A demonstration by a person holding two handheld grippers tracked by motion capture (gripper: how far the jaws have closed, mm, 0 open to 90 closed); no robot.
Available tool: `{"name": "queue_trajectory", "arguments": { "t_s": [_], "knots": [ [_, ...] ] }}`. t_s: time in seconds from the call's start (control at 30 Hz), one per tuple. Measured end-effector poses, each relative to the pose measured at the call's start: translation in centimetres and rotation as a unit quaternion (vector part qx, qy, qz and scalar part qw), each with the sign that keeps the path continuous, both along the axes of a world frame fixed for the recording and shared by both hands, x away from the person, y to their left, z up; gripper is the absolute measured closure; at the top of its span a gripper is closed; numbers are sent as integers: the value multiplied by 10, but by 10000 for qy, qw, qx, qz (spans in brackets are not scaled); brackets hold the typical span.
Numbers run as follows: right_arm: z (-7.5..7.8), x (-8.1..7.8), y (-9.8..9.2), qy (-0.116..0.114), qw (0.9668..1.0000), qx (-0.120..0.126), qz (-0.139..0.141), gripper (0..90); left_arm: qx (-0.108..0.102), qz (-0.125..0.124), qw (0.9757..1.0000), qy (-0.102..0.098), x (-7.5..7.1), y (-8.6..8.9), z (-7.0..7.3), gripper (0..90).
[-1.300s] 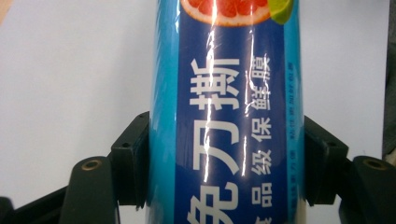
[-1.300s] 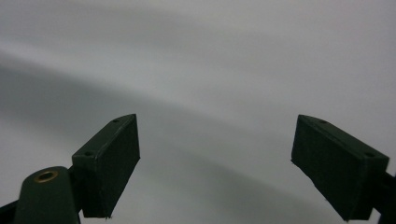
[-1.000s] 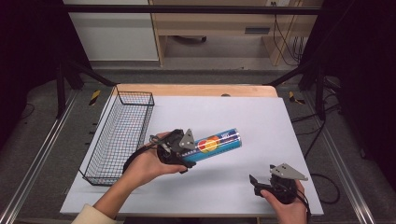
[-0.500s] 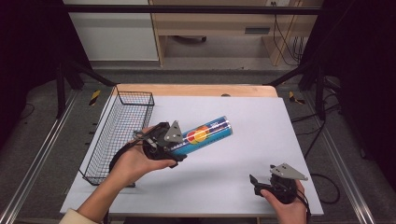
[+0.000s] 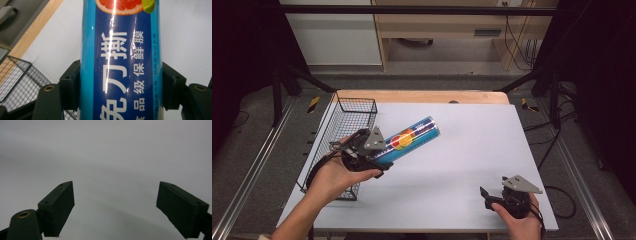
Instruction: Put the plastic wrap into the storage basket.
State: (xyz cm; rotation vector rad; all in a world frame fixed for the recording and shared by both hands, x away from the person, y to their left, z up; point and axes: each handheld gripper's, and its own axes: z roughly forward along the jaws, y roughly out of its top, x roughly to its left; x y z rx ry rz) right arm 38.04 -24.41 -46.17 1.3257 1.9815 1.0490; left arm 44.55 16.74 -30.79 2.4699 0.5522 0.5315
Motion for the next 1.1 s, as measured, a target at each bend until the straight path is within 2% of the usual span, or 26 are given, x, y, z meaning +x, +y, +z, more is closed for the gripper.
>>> {"name": "queue_trajectory", "arguments": {
  "t_s": [0.03,0.4,0.73,0.83,0.9,1.0,1.1],
  "knots": [
    [1,-1,0,27,10000,55,-18,148,5,25,10000,-12,-1,2,1,320],
    [1,0,1,-59,10000,41,-12,99,41,299,9995,-59,-8,24,4,320],
    [2,-1,1,-151,9999,19,-36,98,37,495,9987,-97,-14,36,6,320],
    [3,-2,1,-170,9998,15,-43,99,-4,526,9985,-128,-17,40,6,320],
    [3,-2,1,-173,9998,16,-62,100,-13,502,9985,-219,-19,42,5,321],
    [3,-2,2,-196,9998,-11,-68,103,-9,556,9982,-206,-22,43,5,320],
    [4,-2,2,-234,9997,-32,-82,105,-160,571,9980,-204,-24,46,3,320]
  ]
}}
